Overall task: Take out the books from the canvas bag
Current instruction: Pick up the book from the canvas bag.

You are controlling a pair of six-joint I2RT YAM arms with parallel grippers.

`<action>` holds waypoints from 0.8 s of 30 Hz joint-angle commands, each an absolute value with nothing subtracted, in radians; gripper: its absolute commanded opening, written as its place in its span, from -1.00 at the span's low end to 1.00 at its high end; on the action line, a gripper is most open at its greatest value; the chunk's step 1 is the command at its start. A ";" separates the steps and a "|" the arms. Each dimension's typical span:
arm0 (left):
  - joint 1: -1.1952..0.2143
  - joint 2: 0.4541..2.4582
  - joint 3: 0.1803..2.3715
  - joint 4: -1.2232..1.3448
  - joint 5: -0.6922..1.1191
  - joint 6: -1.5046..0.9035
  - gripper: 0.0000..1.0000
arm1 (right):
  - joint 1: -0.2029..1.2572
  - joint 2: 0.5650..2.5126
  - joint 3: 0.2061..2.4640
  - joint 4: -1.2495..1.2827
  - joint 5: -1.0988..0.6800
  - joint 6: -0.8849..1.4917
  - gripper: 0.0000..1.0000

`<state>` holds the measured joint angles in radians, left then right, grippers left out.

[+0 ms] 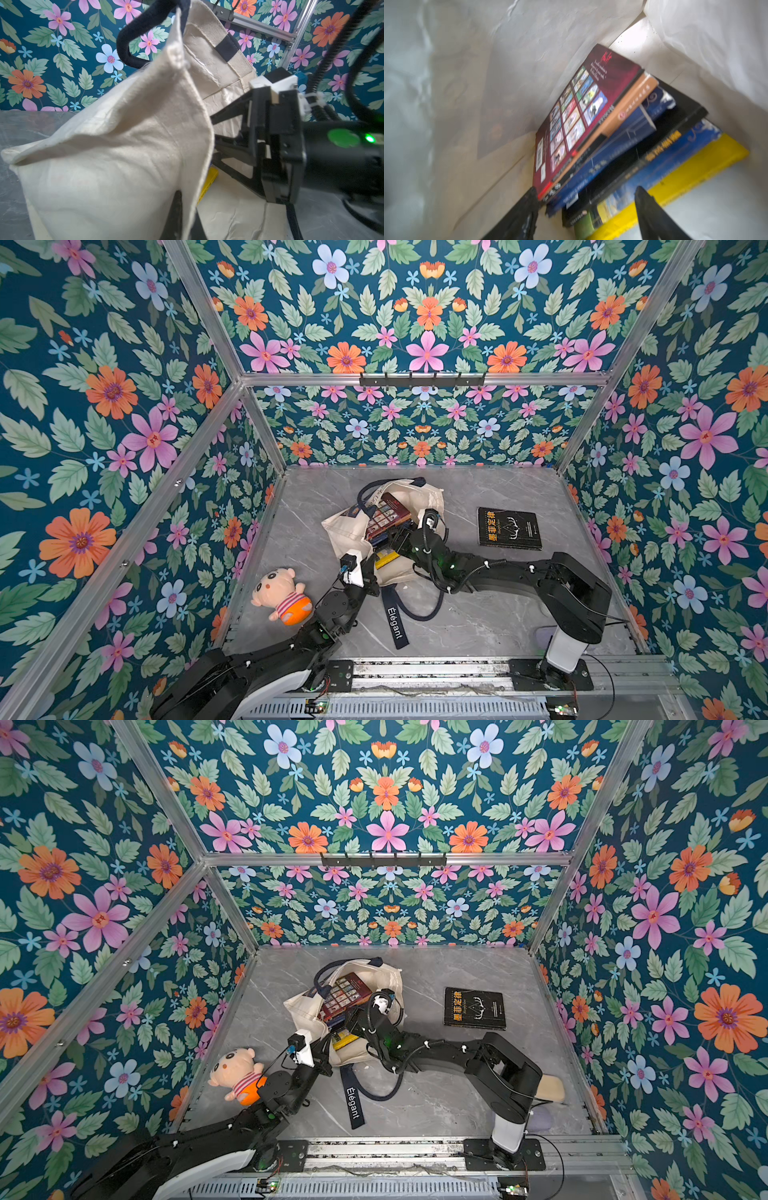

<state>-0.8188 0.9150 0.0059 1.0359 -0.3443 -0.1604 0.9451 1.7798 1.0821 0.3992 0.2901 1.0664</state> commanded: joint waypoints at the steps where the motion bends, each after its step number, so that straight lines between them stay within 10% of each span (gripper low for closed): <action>1: -0.819 0.924 -0.051 1.172 -0.283 -0.135 -1.00 | 0.937 1.790 1.134 0.328 0.257 1.083 0.41; 8: -0.823 0.920 -0.048 1.166 -0.266 -0.124 -1.00 | 0.893 1.842 1.085 0.371 0.218 1.205 0.03; 24: -0.831 0.929 -0.043 1.178 -0.216 -0.107 -1.00 | 0.862 1.889 1.087 0.501 0.276 1.157 -0.11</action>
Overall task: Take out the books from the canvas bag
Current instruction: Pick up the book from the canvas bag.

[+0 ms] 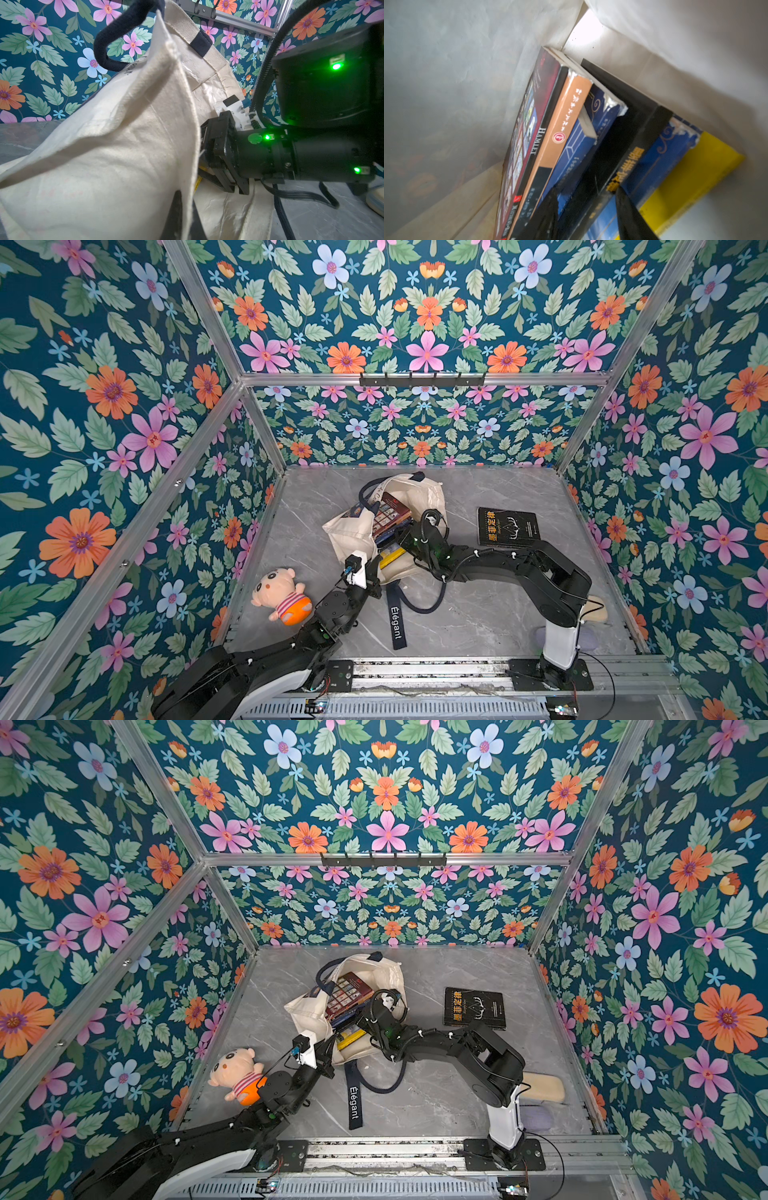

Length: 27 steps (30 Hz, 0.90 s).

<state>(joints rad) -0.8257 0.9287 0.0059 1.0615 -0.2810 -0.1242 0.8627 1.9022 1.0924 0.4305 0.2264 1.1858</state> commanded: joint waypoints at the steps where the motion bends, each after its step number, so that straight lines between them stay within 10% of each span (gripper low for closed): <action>1: -0.831 0.930 -0.043 1.178 -0.211 -0.106 -1.00 | 0.862 1.884 1.085 0.509 0.282 1.150 -0.12; 27: -0.850 0.935 -0.038 1.181 -0.180 -0.077 -1.00 | 0.854 1.913 1.067 0.525 0.321 1.232 -0.22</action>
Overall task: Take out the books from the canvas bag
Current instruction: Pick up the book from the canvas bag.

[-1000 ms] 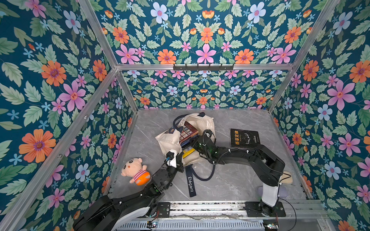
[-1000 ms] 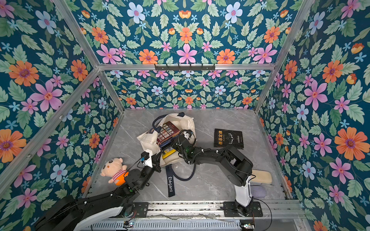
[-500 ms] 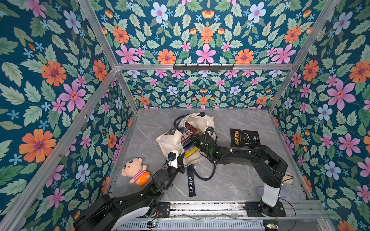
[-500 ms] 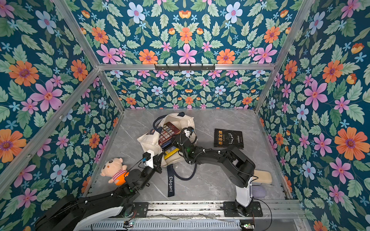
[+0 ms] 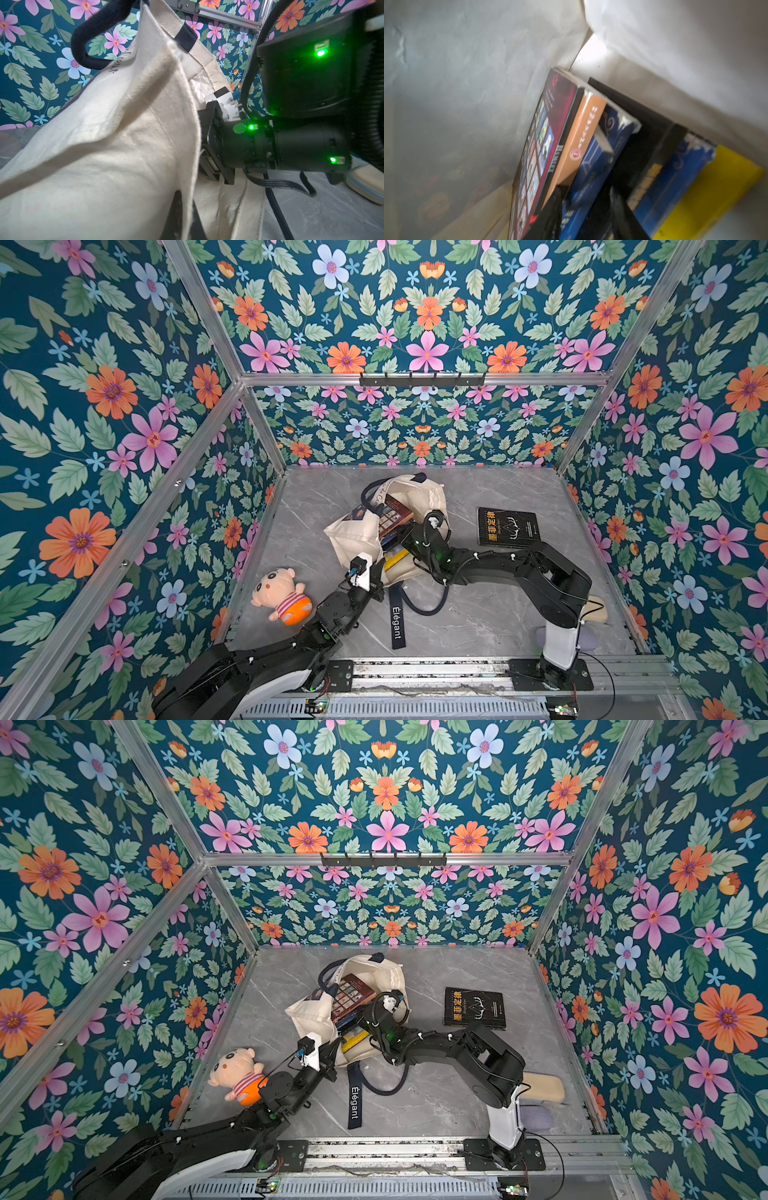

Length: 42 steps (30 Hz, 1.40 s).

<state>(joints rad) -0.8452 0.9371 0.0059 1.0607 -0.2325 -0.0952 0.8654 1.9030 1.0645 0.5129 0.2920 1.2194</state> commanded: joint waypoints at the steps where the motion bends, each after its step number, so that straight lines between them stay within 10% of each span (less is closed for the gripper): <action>1: -0.852 0.936 -0.038 1.181 -0.180 -0.075 -1.00 | 0.846 1.918 1.065 0.543 0.316 1.229 -0.23; 25: -0.872 0.946 -0.032 1.189 -0.178 -0.054 -1.00 | 0.834 1.864 1.039 0.586 0.311 1.182 -1.00; 39: -0.876 0.929 -0.022 1.155 -0.203 -0.061 -1.00 | 0.868 1.627 0.866 0.491 0.332 1.191 -0.99; 42: -0.877 0.929 -0.022 1.155 -0.197 -0.061 -1.00 | 0.852 1.649 0.869 0.542 0.270 1.186 -0.68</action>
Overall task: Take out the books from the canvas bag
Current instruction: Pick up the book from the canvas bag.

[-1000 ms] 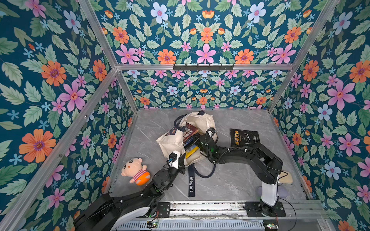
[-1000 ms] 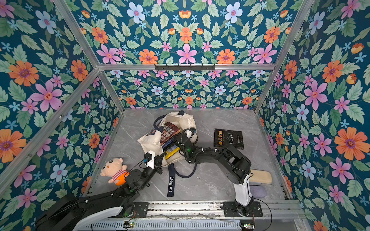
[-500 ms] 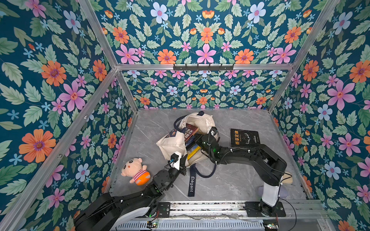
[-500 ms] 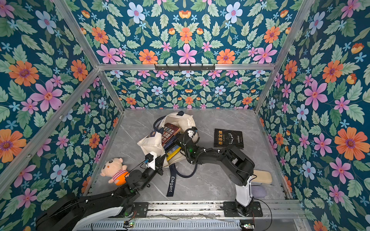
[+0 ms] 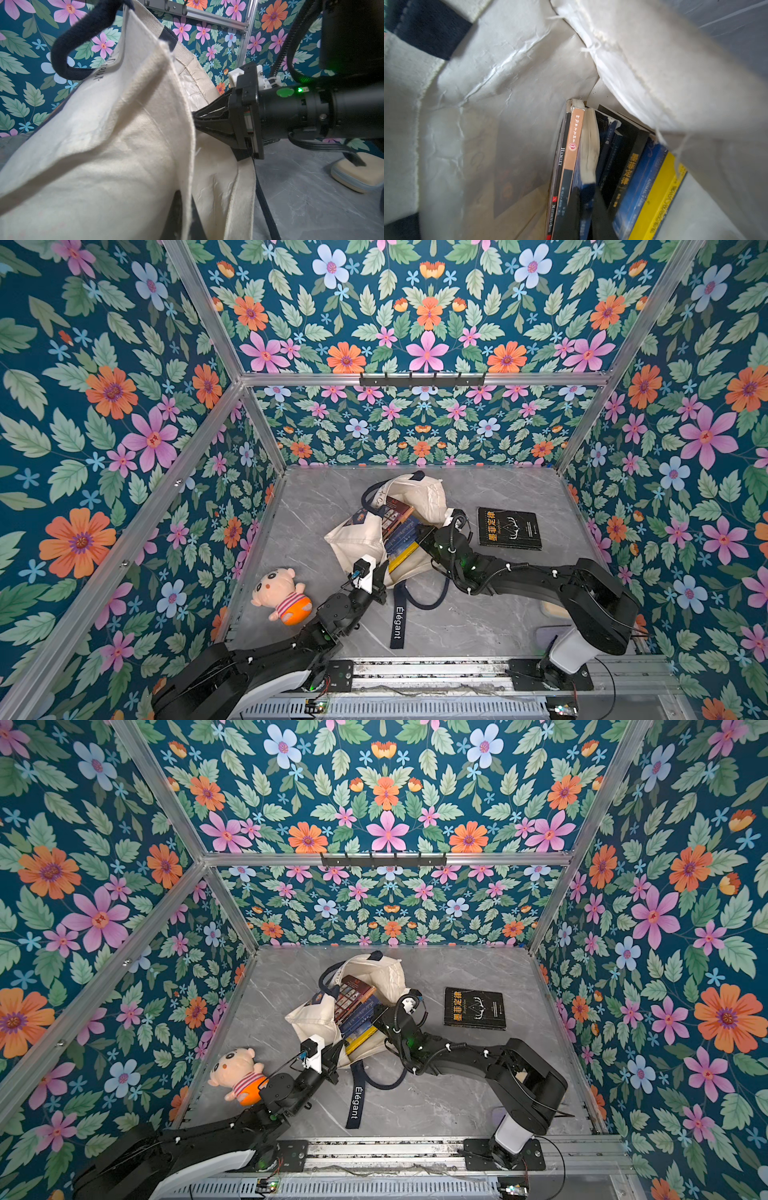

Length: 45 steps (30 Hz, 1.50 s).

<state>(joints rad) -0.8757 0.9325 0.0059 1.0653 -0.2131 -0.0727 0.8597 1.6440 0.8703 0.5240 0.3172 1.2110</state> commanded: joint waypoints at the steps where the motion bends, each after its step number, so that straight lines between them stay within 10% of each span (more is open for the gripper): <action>1: -0.877 0.931 -0.022 1.155 -0.197 -0.061 -1.00 | 0.848 1.694 0.868 0.568 0.247 1.184 -0.49; 7: -0.877 0.930 -0.022 1.155 -0.192 -0.060 -1.00 | 0.848 1.735 0.855 0.674 0.190 1.164 0.08; 13: -0.879 0.940 -0.018 1.160 -0.183 -0.059 -1.00 | 0.888 1.764 0.860 0.732 0.206 1.141 0.16; 20: -0.878 0.937 -0.021 1.160 -0.184 -0.054 -1.00 | 0.900 1.880 0.940 0.787 0.157 1.183 -0.22; 27: -0.879 0.927 -0.016 1.129 -0.233 -0.051 -1.00 | 0.904 1.776 0.866 0.736 0.254 1.162 -1.00; 45: -0.879 0.952 0.020 1.043 -0.358 -0.035 -1.00 | 0.820 1.430 0.617 0.854 0.060 0.977 -1.00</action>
<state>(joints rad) -0.8795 0.9497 0.0128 1.0229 -0.3134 -0.0498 0.8261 1.4723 0.6346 0.7319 0.1184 1.0603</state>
